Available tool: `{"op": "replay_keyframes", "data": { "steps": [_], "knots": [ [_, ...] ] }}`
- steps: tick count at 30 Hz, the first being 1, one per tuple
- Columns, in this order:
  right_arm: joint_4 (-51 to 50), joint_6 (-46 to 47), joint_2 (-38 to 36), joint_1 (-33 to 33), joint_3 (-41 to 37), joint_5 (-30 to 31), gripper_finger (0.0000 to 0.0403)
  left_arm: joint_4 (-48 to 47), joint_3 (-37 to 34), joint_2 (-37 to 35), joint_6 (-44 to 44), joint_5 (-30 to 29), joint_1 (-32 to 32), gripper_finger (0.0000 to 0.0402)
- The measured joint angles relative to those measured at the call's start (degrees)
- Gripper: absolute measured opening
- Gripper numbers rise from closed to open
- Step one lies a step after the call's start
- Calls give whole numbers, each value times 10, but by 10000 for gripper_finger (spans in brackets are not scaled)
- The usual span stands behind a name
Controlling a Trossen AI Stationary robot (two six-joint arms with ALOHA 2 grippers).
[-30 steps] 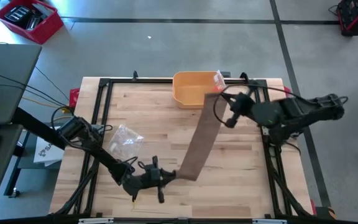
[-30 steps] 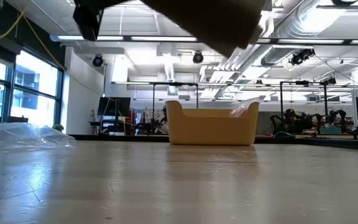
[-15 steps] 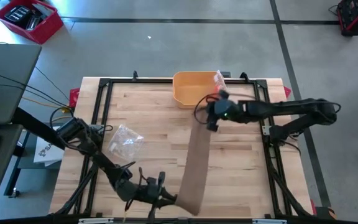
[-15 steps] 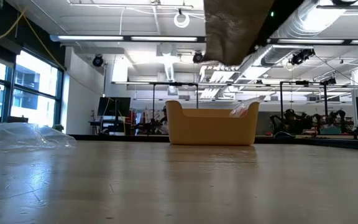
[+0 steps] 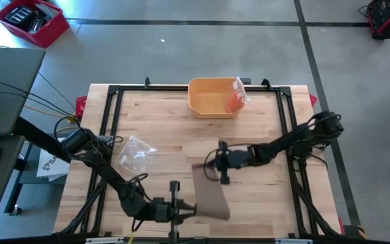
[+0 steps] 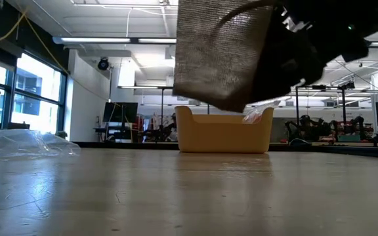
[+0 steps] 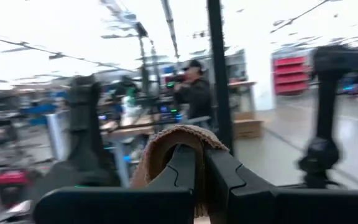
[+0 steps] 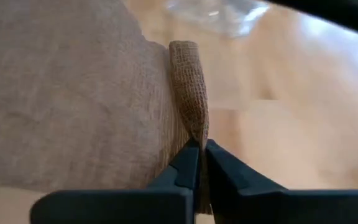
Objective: Roll bandage
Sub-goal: Roll the brown bandage
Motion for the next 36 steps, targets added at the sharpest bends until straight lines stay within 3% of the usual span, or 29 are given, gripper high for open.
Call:
{"op": "replay_keyframes", "data": {
  "steps": [5,10,16,22,25,28,32,36],
  "knots": [
    [-2,50,33,35,0,-11,98,-3,0,0,3,-55,19,1],
    [-85,69,-1,57,0,-45,186,-2,0,0,28,-94,22,1],
    [-207,83,-93,126,0,48,203,-1,-15,0,29,-126,22,1],
    [-268,83,-211,251,-11,198,204,1,-40,0,-8,-137,25,1],
    [-212,58,-256,319,-31,273,204,8,-41,0,-2,-123,28,1],
    [-54,-8,-269,365,-58,314,204,38,-41,0,23,-80,34,1],
    [160,-117,-240,380,-73,316,204,69,-41,0,47,-48,44,1],
    [261,-201,-192,376,-47,313,198,72,-41,0,47,-45,50,1]
  ]
}}
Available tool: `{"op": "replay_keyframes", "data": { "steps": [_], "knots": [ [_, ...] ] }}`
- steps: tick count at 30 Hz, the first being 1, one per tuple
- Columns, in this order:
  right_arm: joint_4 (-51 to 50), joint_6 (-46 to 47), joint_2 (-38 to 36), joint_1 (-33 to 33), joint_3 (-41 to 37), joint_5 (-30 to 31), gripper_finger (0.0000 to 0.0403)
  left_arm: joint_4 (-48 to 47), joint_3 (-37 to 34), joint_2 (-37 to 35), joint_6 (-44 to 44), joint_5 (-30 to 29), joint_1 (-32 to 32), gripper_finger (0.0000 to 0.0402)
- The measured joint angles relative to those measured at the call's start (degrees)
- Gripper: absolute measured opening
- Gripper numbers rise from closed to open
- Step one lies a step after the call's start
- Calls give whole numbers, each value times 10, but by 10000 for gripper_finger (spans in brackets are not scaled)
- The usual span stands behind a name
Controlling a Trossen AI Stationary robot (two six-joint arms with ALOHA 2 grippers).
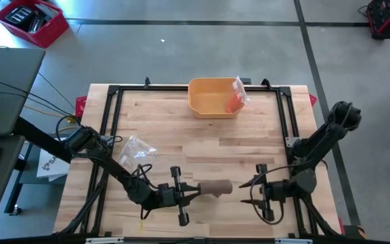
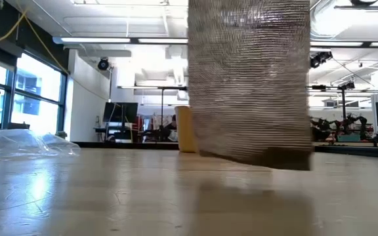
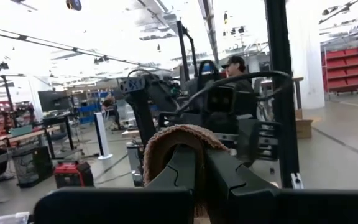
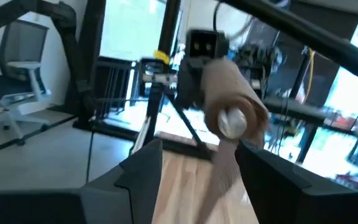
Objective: Roll bandage
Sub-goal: Roll the brown bandage
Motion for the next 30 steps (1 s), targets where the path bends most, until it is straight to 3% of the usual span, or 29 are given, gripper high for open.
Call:
{"op": "replay_keyframes", "data": {
  "steps": [8,15,23,30],
  "knots": [
    [7,-2,70,-21,56,57,175,4,0,0,0,3,1,1],
    [10,-15,77,-8,65,86,163,4,0,0,8,4,0,1],
    [28,-22,77,-5,65,80,160,10,0,0,14,4,0,1],
    [43,-19,77,-21,65,26,160,14,0,0,11,11,0,1]
  ]
}}
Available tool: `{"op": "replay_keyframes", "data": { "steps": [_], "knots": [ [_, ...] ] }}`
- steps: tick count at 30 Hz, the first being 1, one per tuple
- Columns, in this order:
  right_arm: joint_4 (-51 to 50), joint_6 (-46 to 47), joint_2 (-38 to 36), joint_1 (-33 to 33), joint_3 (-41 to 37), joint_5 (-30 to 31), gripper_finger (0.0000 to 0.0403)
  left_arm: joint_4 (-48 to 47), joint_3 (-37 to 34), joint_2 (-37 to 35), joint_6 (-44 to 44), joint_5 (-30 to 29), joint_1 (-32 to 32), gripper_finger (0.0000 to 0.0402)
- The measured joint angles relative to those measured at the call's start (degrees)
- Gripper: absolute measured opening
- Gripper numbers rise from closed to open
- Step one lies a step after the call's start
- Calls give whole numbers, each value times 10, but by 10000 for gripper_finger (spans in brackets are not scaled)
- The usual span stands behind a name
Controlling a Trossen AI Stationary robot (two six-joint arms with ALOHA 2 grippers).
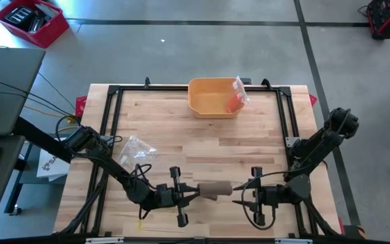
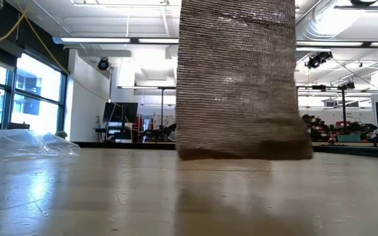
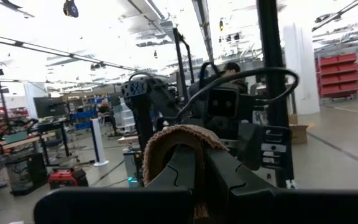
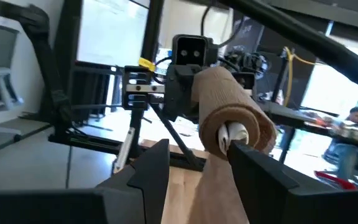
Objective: Roll bandage
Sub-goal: Roll the brown bandage
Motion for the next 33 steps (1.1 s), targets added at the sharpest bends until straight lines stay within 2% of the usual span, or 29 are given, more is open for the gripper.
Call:
{"op": "replay_keyframes", "data": {
  "steps": [5,11,17,21,26,30,33],
  "knots": [
    [4,8,0,-22,0,-32,160,1,0,-1,-12,8,0,1],
    [21,2,0,-31,0,-33,160,-10,0,2,-45,11,4,8],
    [26,-14,0,-29,0,36,160,-19,0,5,-31,-8,3,20],
    [23,-57,-6,-3,0,96,160,11,0,5,15,-61,-5,11],
    [5,-100,-27,35,0,151,162,19,0,5,26,-80,-11,9],
    [-41,-97,-54,47,0,136,184,15,0,5,7,-62,-11,9],
    [-90,-69,-67,32,1,72,217,15,0,5,-2,-34,-10,9]
  ]
}}
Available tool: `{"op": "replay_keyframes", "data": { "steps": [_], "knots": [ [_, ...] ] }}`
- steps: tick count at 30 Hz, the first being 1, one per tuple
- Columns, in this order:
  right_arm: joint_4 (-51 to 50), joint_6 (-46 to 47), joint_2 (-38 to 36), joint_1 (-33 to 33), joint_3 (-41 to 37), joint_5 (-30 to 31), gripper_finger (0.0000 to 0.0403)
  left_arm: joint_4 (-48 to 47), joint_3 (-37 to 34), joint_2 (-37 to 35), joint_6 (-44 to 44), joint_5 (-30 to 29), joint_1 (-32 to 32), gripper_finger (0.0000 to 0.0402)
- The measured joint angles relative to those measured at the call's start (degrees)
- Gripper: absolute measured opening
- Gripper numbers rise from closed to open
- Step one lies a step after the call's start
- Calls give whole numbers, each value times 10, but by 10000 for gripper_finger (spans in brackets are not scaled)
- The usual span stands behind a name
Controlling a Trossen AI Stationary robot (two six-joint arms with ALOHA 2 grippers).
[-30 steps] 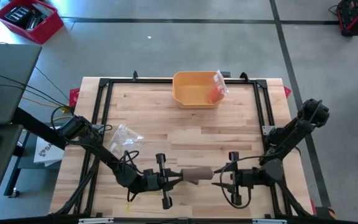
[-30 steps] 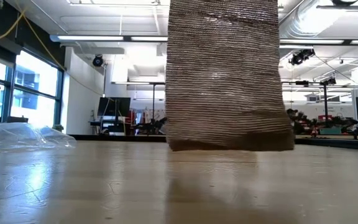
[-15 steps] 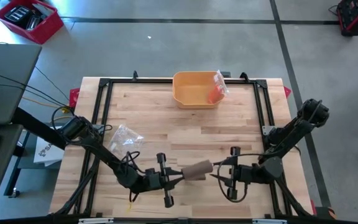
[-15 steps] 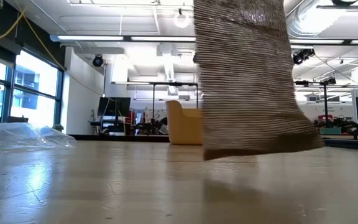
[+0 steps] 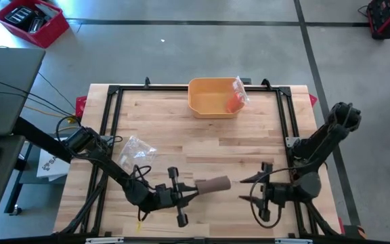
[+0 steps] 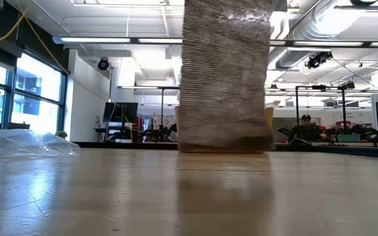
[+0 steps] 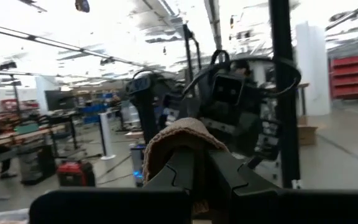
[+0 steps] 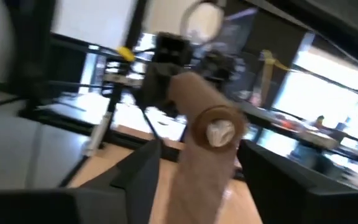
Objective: Roll bandage
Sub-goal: Roll the brown bandage
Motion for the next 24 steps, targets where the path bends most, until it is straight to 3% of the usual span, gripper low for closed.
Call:
{"op": "replay_keyframes", "data": {
  "steps": [4,9,18,24],
  "knots": [
    [-42,51,0,-50,0,-100,256,-1,0,0,-15,14,1,9],
    [-40,76,0,-99,0,-156,267,-13,0,0,-32,34,6,9],
    [-22,76,0,-110,0,-206,268,-19,0,0,-41,35,8,9],
    [-14,62,0,-115,0,-217,245,-24,0,0,-57,36,13,9]
  ]
}}
